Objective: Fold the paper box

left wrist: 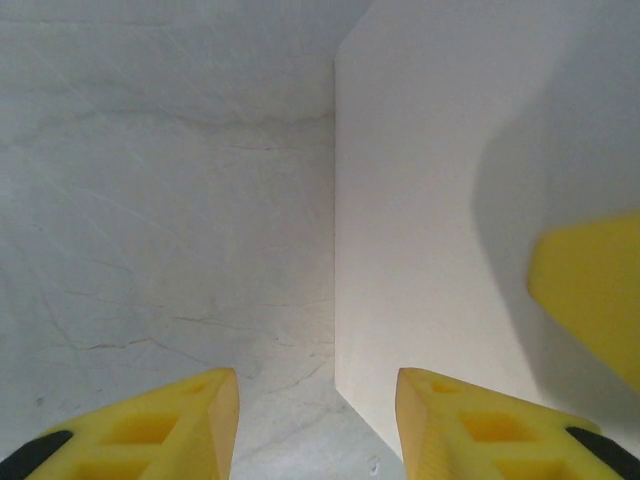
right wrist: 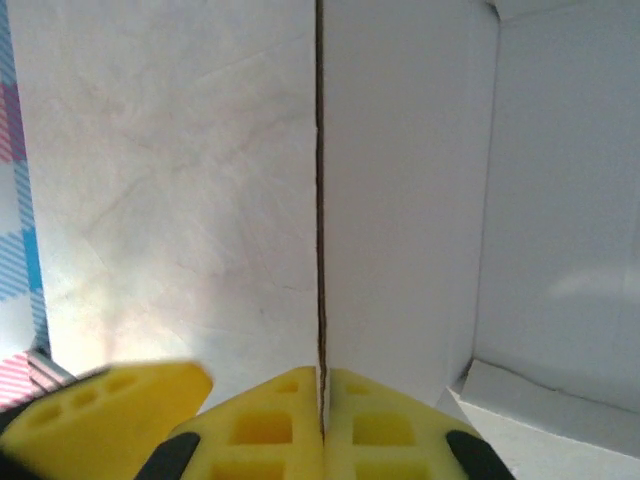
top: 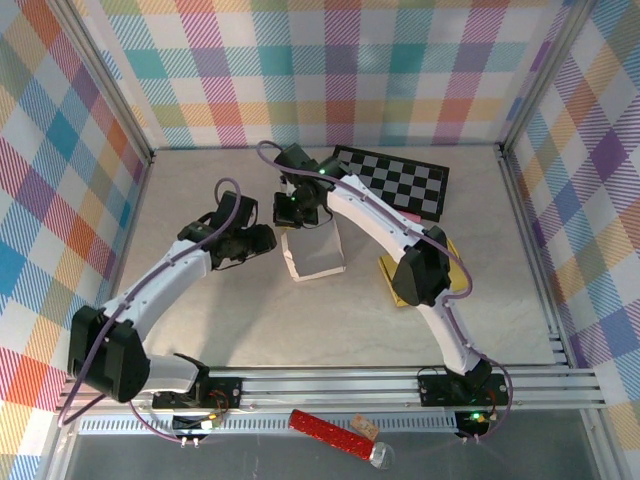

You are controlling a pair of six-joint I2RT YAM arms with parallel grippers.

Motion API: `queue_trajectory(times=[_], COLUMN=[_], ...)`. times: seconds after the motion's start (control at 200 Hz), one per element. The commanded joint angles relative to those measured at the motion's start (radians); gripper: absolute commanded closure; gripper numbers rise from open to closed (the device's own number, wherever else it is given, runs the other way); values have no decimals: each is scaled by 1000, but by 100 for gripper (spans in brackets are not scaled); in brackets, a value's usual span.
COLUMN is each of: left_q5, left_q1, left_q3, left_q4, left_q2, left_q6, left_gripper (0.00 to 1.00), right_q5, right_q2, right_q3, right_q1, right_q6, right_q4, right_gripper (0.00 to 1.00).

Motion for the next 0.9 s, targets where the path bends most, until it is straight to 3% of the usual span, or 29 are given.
queue_trajectory(times=[0.0,0.285,0.44,0.545,0.715,0.895], left_q5=[-69,-110,-71,-40,32,39], left_q1=[-19,-30,-30,-30,-30,-30], left_q3=[11,12,-13,-18,-31,-8], left_q4=[-87,-237,-288,-335,-358,-361], left_q2=[-80,-238,-319,-343,-333,-280], left_q6=[43,52,40,44,67,113], left_gripper=[54,54,54,54,53,49], right_q5=[113,400,530,565,553,498], right_q2=[-70,-132,-65,-7,21,25], right_q3=[-41,-72,71,164,146,112], right_q1=[7,24,39,43,37,14], right_q6=[160,721,1018,1131,1270,1242], right_q4=[31,-44,-196,-246,-197,-129], right_gripper=[100,100,100,100,100,93])
